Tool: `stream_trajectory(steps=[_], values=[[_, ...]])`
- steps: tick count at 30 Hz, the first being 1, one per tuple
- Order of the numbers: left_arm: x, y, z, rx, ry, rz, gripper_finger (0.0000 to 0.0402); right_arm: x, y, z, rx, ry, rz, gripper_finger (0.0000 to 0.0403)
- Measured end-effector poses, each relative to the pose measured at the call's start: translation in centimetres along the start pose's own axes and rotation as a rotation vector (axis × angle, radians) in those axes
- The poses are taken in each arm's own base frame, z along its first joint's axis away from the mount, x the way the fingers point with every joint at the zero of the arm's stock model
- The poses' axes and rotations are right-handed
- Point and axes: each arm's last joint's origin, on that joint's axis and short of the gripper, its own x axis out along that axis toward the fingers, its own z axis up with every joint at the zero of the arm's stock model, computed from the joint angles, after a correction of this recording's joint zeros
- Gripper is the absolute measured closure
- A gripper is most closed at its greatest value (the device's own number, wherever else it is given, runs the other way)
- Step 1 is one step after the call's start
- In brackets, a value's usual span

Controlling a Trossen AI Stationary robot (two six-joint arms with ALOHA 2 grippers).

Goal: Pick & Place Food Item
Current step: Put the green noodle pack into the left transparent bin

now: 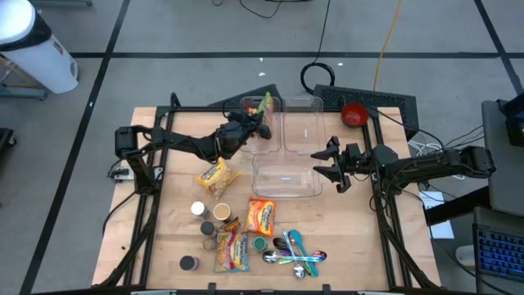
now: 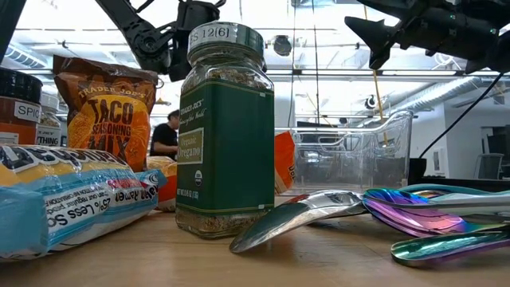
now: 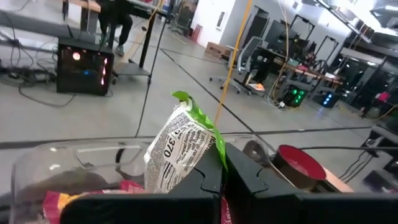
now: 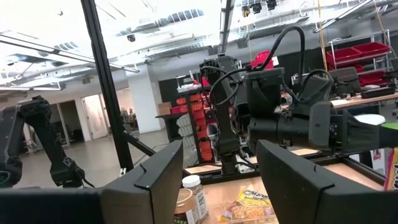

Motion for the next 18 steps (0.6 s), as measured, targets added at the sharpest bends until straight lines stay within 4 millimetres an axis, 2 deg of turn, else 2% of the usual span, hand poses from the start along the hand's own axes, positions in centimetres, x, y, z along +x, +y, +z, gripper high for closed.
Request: stream_trajectory(steps=[4, 12, 18], values=[[0.1, 0.0, -0.4, 0.008, 0.004, -0.002, 0.0398, 0.0, 0.0, 0.0, 0.000, 0.000, 0.000, 0.0206], [1.1, 0.5, -3.2, -0.017, 0.000, -0.009, 0.0396, 0.0, 0.0, 0.0, 0.000, 0.000, 0.000, 0.0206], [1.9, 0.2, -3.9, -0.030, -0.040, -0.038, 0.0398, 0.0, 0.0, 0.0, 0.000, -0.001, 0.000, 0.0206]])
